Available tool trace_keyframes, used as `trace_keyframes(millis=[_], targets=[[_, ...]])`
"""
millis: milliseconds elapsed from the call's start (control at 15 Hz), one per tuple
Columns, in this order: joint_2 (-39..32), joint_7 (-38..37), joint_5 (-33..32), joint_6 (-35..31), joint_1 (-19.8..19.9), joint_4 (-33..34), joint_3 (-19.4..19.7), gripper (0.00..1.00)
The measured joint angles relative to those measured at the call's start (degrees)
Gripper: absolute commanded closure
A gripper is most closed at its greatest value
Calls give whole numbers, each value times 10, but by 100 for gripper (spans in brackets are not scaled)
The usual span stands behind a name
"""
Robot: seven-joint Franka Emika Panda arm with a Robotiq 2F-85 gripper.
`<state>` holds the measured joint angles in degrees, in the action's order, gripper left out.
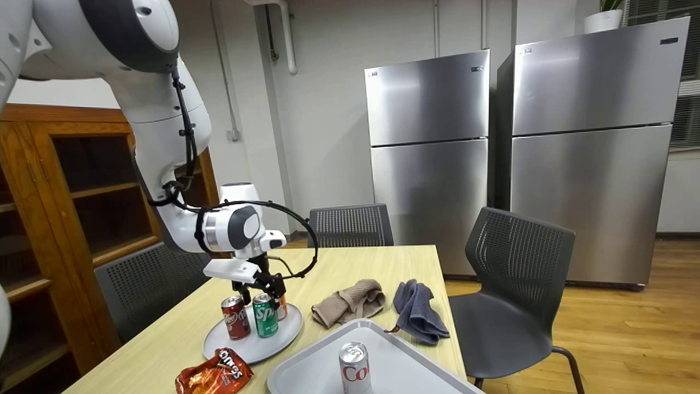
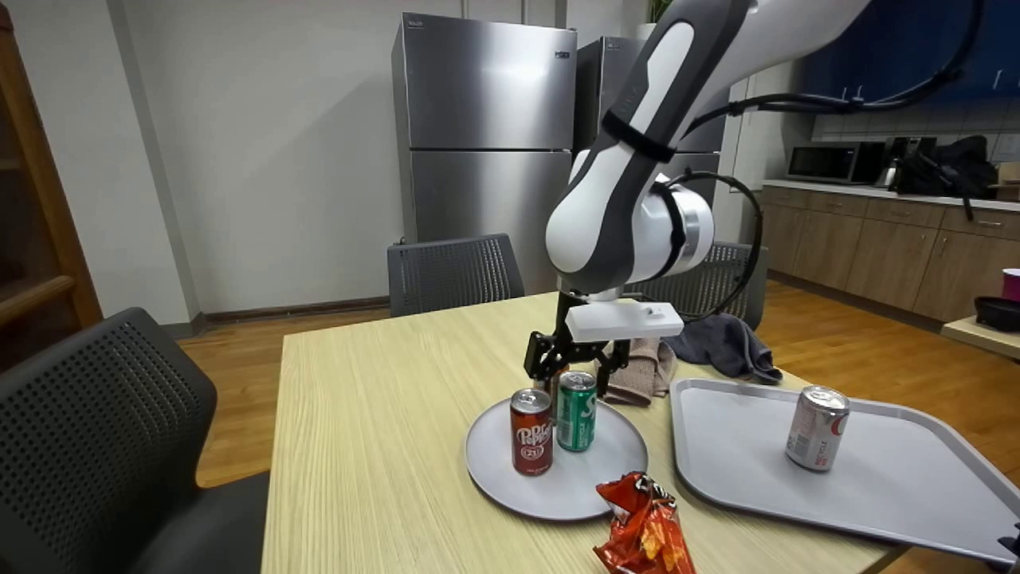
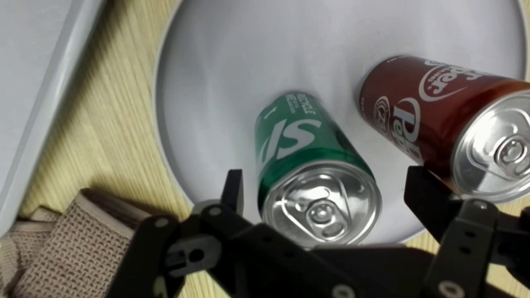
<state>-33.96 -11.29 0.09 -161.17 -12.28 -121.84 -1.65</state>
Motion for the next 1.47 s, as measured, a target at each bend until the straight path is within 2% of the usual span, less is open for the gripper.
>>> trace_keyframes(millis=[267,333,1000,1467], targets=[[-1,0,0,0,0,0,0,60],[-1,0,0,0,0,0,0,62],[6,2,-1,0,0,-5,2,62],[71,25,-1,1,14,-56,7,62]])
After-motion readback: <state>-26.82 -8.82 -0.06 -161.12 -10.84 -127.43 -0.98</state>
